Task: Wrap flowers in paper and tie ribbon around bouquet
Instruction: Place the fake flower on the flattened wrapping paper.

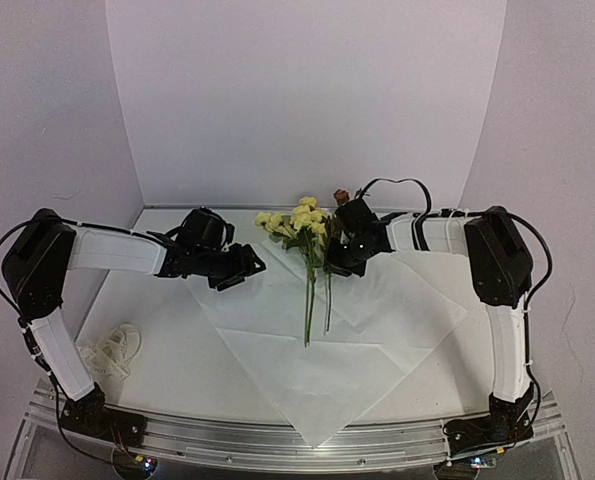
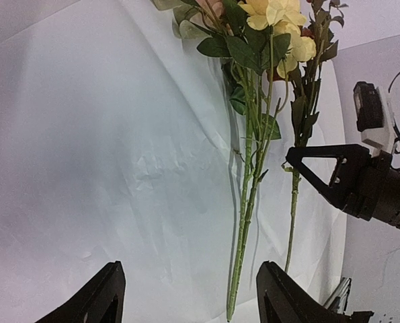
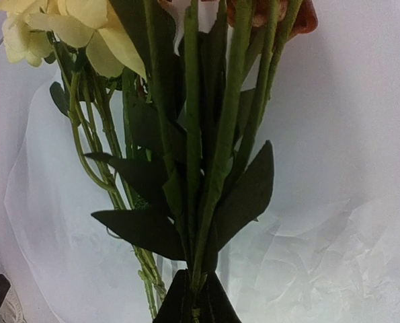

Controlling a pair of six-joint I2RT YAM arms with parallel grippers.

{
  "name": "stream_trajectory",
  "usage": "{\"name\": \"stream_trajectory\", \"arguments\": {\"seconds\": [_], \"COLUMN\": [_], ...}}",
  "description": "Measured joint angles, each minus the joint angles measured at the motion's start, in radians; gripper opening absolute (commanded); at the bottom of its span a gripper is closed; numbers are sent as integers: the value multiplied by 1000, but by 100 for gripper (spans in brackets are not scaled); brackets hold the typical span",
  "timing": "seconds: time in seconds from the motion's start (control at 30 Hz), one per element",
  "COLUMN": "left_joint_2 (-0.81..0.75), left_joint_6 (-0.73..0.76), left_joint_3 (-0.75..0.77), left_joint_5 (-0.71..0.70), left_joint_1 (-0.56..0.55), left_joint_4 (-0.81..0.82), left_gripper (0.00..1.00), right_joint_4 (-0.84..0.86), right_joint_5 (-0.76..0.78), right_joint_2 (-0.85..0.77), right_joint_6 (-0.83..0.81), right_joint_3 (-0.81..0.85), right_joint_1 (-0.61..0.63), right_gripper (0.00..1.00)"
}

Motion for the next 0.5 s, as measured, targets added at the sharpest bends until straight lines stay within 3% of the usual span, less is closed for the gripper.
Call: {"name": "stream_trajectory", "arguments": {"seconds": [0.5], "left_joint_2": [39], "left_joint_6": [0], "left_joint_3": [0], "left_joint_5": [43], "left_joint_1": [7], "left_joint_4": [2], "left_gripper": [67], "right_joint_4": [52], "right_joint_5": [45], "right_joint_2": [-14], "right_joint_6": [37], "right_joint_3": [-128], "right_joint_1": [15], "right_gripper": [7]}}
